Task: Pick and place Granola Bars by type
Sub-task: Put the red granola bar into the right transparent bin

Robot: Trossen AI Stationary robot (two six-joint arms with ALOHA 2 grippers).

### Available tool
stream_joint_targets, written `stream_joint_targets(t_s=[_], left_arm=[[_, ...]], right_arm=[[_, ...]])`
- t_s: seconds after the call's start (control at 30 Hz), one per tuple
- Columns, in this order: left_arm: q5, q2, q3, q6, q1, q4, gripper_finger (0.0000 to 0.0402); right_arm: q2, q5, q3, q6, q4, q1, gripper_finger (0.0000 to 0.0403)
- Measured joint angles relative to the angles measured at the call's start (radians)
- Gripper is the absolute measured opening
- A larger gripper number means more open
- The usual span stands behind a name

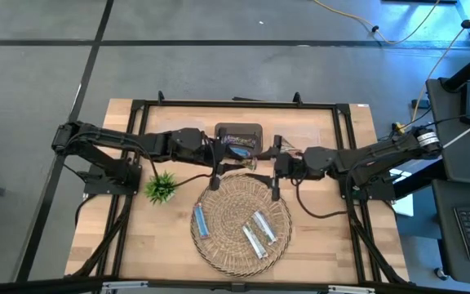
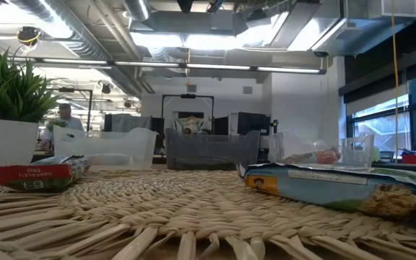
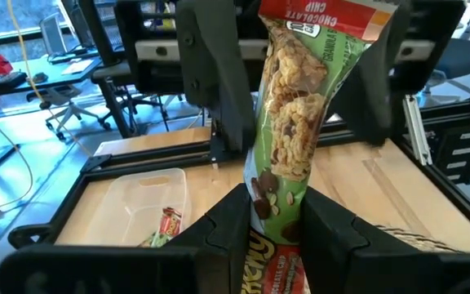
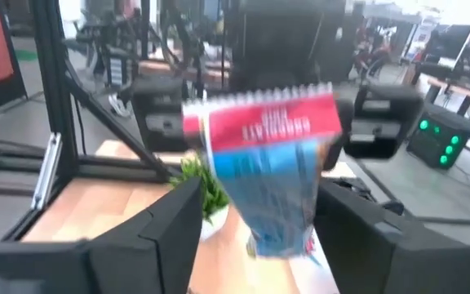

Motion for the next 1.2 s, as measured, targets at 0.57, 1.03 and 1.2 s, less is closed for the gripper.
stream_joint_targets(t_s=[0.57, 1.03, 1.2], left_arm=[[-0.001, 0.0, 0.0, 0.0, -0.002, 0.011, 0.0086], [-0.001, 0.0, 0.0, 0.0, -0.002, 0.015, 0.0086], [-0.002, 0.0, 0.0, 0.0, -0.002, 0.014, 0.0086]], right_arm=[[0.0, -0.004, 0.0, 0.047, 0.06, -0.002, 0.0261], [0.006, -0.004, -0.001, 0.088, 0.063, -0.002, 0.0295], [0.006, 0.002, -0.001, 0.075, 0.063, -0.002, 0.0234]])
